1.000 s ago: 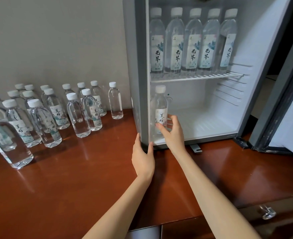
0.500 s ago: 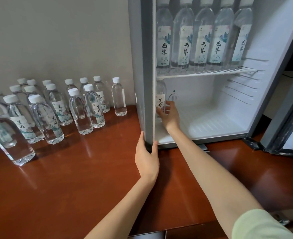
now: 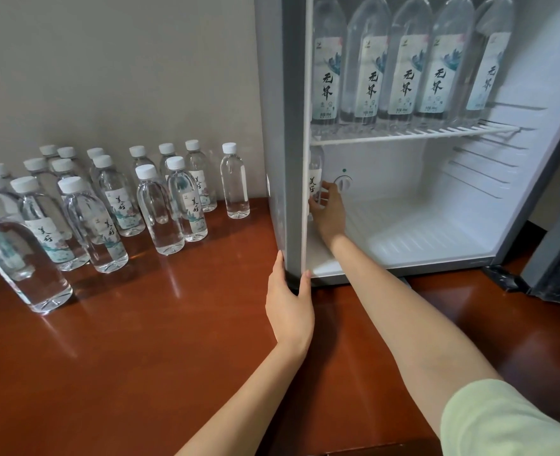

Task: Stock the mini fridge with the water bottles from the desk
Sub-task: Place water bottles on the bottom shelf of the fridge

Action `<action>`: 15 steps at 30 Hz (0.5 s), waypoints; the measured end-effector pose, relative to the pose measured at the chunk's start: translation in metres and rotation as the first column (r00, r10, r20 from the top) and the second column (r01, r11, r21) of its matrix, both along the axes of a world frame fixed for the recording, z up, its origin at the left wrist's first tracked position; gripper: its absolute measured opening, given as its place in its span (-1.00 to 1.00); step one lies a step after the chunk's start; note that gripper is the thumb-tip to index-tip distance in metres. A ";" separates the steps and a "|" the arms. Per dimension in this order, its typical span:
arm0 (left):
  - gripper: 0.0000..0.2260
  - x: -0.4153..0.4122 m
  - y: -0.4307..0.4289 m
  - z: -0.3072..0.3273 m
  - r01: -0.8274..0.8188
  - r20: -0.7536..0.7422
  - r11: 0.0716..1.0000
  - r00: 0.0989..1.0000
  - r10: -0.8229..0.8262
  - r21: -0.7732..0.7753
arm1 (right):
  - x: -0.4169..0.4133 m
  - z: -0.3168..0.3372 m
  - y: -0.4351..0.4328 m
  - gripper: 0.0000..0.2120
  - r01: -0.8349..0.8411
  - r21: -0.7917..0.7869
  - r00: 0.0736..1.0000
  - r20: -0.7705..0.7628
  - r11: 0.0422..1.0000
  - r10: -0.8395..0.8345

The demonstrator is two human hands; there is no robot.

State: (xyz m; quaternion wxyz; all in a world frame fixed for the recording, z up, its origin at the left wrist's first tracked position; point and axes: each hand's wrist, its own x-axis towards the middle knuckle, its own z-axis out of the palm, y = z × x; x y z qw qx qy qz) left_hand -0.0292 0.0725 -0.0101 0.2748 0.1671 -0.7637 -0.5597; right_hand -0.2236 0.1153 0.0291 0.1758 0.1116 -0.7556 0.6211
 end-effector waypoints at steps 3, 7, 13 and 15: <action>-0.50 0.000 0.000 0.000 0.001 -0.001 1.000 1.000 -0.001 -0.004 | 0.000 -0.001 0.000 -0.57 0.001 0.005 1.000 -0.007 1.000 -0.001; -0.50 0.000 0.000 0.000 -0.001 0.000 1.000 1.000 0.001 -0.010 | 0.002 -0.001 0.000 -0.55 -0.024 -0.008 1.000 0.000 1.000 0.024; -0.50 0.000 -0.001 0.000 0.002 -0.002 1.000 1.000 -0.002 -0.009 | 0.006 0.001 0.001 -0.35 -0.056 -0.041 0.996 0.069 0.998 0.059; -0.50 0.000 -0.001 0.000 0.003 -0.001 1.000 1.000 -0.003 -0.015 | 0.009 0.000 0.001 -0.22 -0.042 -0.032 0.991 0.125 0.999 0.045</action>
